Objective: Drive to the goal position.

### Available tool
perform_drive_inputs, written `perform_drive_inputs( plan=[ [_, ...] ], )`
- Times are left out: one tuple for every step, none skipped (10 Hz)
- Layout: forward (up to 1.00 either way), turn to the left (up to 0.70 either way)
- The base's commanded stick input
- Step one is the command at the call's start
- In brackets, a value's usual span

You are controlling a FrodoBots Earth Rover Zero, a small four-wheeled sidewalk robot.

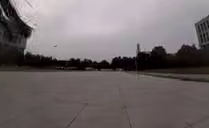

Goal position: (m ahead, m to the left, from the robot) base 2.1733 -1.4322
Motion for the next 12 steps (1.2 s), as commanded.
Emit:
perform_drive_inputs(
  plan=[
    [0.7, 0.01],
    [0.7, 0.01],
    [0.7, 0.01],
    [0.7, 0.01],
    [0.7, 0.01],
    [0.7, 0.01],
    [0.7, 0.01],
    [0.7, 0.01],
    [0.7, 0.01],
    [0.7, 0.01],
    [0.7, 0.01],
    [0.7, 0.01]
  ],
)
